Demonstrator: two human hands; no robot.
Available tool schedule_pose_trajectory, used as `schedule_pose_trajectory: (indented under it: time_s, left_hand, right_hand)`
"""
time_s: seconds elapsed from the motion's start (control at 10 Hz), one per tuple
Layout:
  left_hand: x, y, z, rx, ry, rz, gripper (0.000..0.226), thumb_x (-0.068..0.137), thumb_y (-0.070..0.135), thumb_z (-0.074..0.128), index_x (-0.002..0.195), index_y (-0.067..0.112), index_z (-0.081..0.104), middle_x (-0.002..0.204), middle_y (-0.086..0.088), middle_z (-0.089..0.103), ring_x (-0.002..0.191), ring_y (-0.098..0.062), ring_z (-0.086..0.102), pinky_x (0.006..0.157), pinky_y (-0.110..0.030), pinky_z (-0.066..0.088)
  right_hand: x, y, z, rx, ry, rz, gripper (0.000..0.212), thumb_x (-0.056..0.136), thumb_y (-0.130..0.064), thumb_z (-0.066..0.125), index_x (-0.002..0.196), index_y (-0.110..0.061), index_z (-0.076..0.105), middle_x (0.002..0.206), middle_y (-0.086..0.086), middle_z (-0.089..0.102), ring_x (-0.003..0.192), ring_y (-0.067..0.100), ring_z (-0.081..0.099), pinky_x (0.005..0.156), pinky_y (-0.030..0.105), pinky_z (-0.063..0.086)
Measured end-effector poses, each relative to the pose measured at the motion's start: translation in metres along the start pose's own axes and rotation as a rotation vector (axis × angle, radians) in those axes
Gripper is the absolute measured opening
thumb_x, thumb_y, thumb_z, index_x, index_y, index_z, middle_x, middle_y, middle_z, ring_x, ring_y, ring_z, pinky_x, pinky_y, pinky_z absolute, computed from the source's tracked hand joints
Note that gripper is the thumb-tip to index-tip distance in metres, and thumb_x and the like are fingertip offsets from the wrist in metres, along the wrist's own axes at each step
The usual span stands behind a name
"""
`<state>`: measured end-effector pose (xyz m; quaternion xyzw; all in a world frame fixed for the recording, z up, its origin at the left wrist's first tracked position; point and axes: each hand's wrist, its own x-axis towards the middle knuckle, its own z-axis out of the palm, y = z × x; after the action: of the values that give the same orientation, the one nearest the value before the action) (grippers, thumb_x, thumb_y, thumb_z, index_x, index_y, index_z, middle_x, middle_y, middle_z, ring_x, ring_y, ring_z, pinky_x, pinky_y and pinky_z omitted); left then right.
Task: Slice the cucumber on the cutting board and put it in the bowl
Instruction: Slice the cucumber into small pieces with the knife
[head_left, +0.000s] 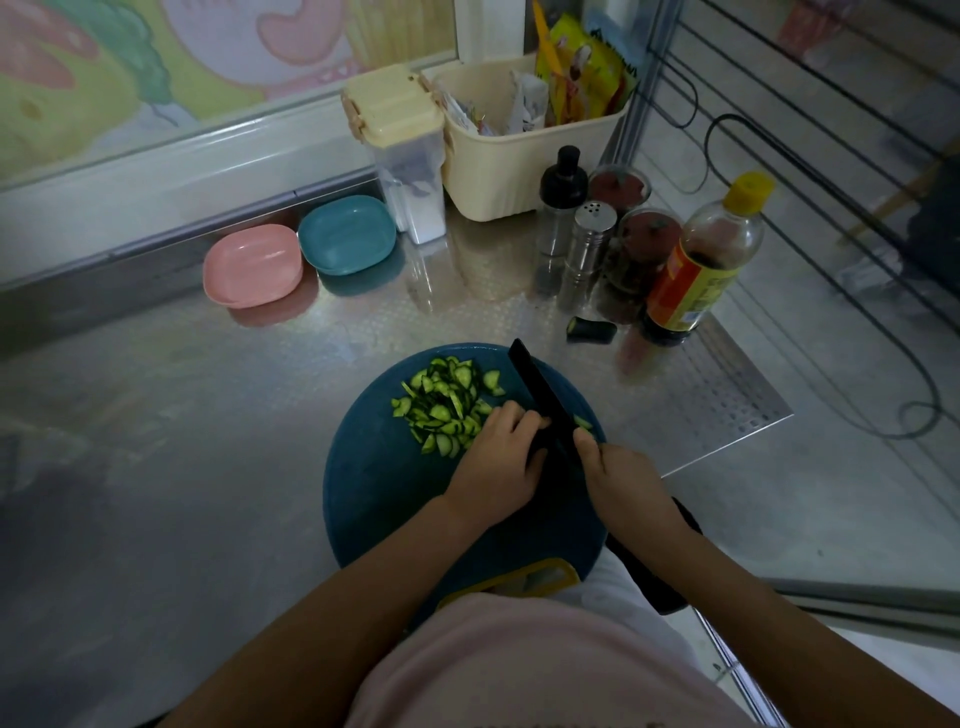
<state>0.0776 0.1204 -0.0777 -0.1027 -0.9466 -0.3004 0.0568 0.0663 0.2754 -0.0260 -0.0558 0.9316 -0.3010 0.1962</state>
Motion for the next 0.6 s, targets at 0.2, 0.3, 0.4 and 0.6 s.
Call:
schedule_pose_trajectory:
  time_s: [0.2,0.3,0.4,0.6]
  left_hand:
    - [0.0009,0.0004,0.0004,0.016,0.009,0.001,0.019,0.085,0.015,0.058,0.101,0.006,0.053,0.096,-0.011,0.047,0.088,-0.025,0.046,0.075,-0.037,0.042]
    - [0.0011,0.0002,0.0007,0.017,0.016,0.004,0.018,0.084,0.014,0.059,0.100,0.006,0.053,0.095,-0.011,0.046,0.087,-0.025,0.046,0.073,-0.038,0.043]
    - [0.0011,0.0009,0.0011,0.018,0.021,0.002,0.018,0.085,0.014,0.059,0.100,0.007,0.053,0.095,-0.011,0.046,0.087,-0.025,0.046,0.073,-0.038,0.044]
    - [0.0011,0.0005,0.0012,-0.006,0.018,-0.004,0.018,0.085,0.014,0.059,0.100,0.007,0.053,0.096,-0.010,0.047,0.088,-0.023,0.045,0.073,-0.036,0.043]
  right_hand:
    - [-0.0147,-0.0016,-0.0085,0.073,0.014,-0.030,0.076,0.069,-0.068,0.007,0.066,0.003,0.034,0.056,0.000,0.041,0.051,0.009,0.036,0.051,0.020,0.028]
    - [-0.0146,-0.0011,-0.0067,0.071,0.021,-0.033,0.077,0.069,-0.068,0.005,0.069,0.003,0.036,0.057,0.000,0.041,0.052,0.009,0.036,0.053,0.021,0.029]
    - [-0.0162,-0.0021,-0.0061,0.027,-0.003,-0.037,0.078,0.070,-0.067,0.003,0.070,0.003,0.037,0.057,-0.001,0.041,0.052,0.009,0.036,0.053,0.021,0.029]
    - [-0.0129,-0.0092,-0.0036,0.131,-0.117,0.132,0.060,0.095,-0.053,0.027,0.077,0.001,0.043,0.057,-0.001,0.042,0.049,0.009,0.033,0.049,0.021,0.028]
